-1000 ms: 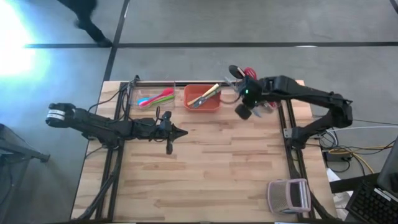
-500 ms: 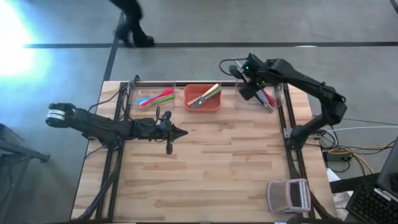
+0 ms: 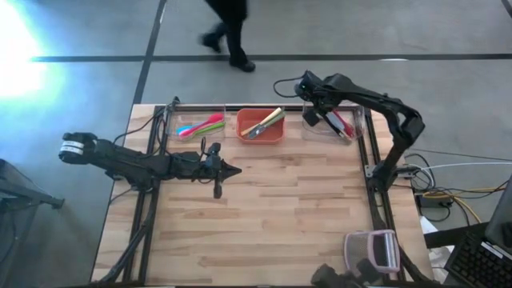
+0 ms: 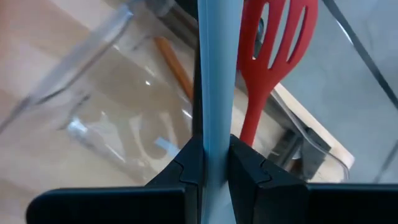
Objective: Pick & Place Kitchen Items
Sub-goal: Put the gray serving spoon into the right transparent bin
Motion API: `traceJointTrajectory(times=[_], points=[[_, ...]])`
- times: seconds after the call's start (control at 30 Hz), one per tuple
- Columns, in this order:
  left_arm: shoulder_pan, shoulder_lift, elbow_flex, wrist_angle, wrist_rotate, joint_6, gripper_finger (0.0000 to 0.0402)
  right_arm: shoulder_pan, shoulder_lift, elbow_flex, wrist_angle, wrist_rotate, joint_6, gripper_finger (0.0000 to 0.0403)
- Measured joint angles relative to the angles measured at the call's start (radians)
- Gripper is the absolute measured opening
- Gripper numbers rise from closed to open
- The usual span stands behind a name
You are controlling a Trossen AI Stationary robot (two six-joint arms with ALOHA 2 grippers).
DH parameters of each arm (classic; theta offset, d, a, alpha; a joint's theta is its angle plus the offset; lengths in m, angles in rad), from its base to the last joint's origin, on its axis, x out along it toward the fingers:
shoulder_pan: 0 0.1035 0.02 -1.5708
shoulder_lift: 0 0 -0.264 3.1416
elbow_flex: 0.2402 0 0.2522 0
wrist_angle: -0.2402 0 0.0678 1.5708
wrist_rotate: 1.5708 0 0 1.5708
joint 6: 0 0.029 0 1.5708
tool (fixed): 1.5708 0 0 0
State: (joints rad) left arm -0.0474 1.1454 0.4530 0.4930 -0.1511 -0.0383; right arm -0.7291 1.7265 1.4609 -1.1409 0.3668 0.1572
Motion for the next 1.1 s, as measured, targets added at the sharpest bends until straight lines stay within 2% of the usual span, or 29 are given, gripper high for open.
traceJointTrajectory(times=[0.33,0.83,1.1], points=[[0.000,0.000,0.000,-0.013,0.000,0.000,0.0010,-0.026,0.087,-0.004,-0.006,0.148,0.039,0.0032],[0.000,0.000,0.000,-0.024,0.000,-0.012,0.0008,-0.030,0.046,-0.029,-0.007,0.161,0.086,0.0032],[-0.002,0.000,0.000,-0.023,0.000,-0.014,0.0008,-0.028,0.003,-0.111,0.013,0.229,0.157,0.0032]])
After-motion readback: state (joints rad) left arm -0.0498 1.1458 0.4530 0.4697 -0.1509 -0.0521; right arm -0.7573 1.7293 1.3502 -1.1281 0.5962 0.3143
